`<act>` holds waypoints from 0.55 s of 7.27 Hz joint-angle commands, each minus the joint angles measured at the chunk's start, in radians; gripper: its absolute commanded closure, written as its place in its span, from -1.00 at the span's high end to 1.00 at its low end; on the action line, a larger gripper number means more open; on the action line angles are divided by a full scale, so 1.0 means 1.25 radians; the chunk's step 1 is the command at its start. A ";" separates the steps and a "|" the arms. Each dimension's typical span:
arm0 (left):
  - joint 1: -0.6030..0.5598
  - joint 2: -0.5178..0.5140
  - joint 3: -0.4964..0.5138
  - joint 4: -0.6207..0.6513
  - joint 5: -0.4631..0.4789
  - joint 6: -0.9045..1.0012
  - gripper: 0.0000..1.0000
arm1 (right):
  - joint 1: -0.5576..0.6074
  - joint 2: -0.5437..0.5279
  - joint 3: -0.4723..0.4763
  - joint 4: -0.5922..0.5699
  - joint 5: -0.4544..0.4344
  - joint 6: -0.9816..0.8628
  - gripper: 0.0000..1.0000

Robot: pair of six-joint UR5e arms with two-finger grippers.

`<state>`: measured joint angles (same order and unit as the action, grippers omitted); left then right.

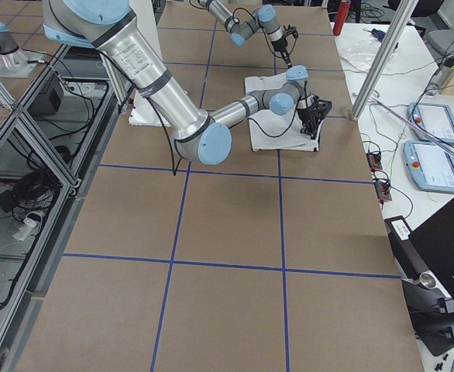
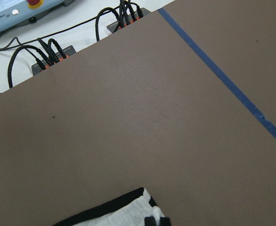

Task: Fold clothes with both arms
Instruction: 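Lower the hem onto the collar and open both grippers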

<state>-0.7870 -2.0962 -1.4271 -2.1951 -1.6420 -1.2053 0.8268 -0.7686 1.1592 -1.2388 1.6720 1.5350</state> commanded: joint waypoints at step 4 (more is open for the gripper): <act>-0.006 -0.010 0.064 -0.065 0.026 0.025 -0.70 | 0.000 0.010 -0.033 0.020 -0.002 -0.001 -0.33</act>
<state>-0.7944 -2.1067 -1.3525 -2.2700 -1.6095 -1.1730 0.8274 -0.7605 1.1194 -1.2143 1.6679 1.5335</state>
